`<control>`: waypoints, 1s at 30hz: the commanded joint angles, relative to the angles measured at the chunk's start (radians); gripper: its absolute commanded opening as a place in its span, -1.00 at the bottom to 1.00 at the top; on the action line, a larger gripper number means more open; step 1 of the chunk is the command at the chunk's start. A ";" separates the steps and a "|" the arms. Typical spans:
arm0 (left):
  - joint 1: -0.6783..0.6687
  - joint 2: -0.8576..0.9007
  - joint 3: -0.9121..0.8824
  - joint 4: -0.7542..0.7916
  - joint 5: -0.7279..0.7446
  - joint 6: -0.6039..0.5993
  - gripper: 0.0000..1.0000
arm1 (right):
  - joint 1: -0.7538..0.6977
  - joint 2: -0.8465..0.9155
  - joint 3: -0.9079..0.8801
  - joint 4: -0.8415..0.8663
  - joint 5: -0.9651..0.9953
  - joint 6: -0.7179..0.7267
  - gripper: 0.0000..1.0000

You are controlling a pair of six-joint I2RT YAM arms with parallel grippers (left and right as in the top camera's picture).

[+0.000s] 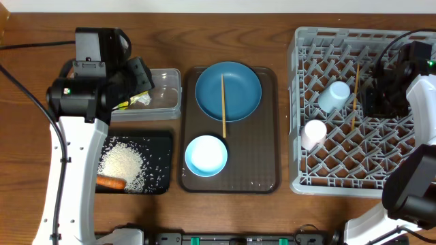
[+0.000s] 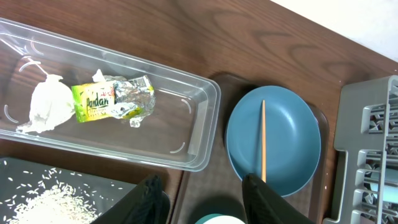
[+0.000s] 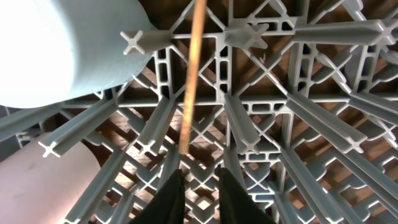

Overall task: Sort waste into correct bins and load items into the dishwasher rack
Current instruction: 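Lower the chopstick upright into the rack and open the right gripper, then raise the right gripper and move it left toward the teal plate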

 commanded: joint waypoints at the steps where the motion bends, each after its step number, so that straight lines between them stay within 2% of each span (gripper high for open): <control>1: 0.000 0.002 0.014 -0.002 -0.019 0.017 -0.11 | 0.002 -0.020 0.016 0.011 -0.011 -0.007 -0.58; 7: 0.000 0.002 0.014 0.013 -0.019 0.016 -0.11 | 0.040 -0.039 0.108 -0.002 -0.193 0.050 -0.51; 10: 0.000 0.002 0.014 0.019 -0.019 0.016 -0.11 | 0.085 -0.040 0.165 0.008 -0.301 0.126 -0.47; 15: 0.000 0.002 0.014 0.020 -0.019 0.016 -0.10 | 0.205 -0.038 0.151 0.066 -0.304 0.271 -0.35; 20: 0.000 0.002 0.014 0.019 -0.019 0.016 -0.10 | 0.370 -0.038 0.096 0.158 -0.185 0.333 -0.28; 23: 0.000 0.002 0.014 0.019 -0.019 0.017 -0.11 | 0.459 -0.038 0.067 0.197 -0.072 0.333 -0.14; 30: 0.000 0.002 0.014 0.012 -0.019 0.017 -0.11 | 0.585 -0.038 0.024 0.215 0.221 0.360 -0.15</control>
